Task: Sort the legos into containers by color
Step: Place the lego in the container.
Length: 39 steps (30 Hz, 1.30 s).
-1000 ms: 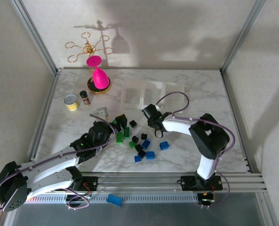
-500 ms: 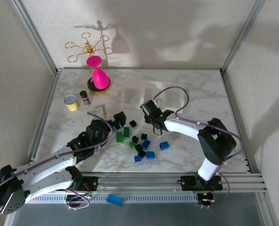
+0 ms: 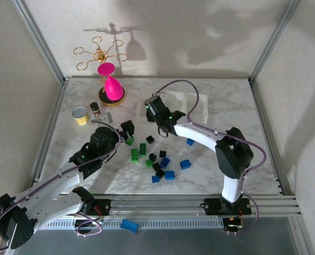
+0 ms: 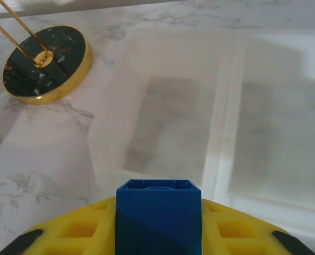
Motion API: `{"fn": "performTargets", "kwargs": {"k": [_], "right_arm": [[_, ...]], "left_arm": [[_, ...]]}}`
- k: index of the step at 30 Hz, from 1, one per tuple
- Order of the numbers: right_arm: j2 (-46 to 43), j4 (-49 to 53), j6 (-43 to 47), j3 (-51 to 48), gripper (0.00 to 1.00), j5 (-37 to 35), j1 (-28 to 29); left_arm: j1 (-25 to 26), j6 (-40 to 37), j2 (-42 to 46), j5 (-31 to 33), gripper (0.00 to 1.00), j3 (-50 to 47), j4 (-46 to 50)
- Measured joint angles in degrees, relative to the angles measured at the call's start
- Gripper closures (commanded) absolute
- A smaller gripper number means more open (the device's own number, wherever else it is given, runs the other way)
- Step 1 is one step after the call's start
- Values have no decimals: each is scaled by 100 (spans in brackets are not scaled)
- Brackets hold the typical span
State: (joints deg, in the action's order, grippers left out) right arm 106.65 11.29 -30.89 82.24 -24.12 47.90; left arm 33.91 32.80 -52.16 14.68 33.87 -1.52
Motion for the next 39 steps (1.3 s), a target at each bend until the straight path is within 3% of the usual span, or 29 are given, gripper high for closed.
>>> {"fn": "performTargets", "kwargs": {"k": [18,26,39], "right_arm": [[2103,-28,487,2109,74,-332,-122],[2542,177,505,2277,74,-321,-203],[2557,151,501,1917,75,-291,-212]], "left_arm": [[-525,114,-146,-356,0,160,175],[-525,262,-79,-354,0,96,179],[-525,348,13,-354,0,50,186]]}}
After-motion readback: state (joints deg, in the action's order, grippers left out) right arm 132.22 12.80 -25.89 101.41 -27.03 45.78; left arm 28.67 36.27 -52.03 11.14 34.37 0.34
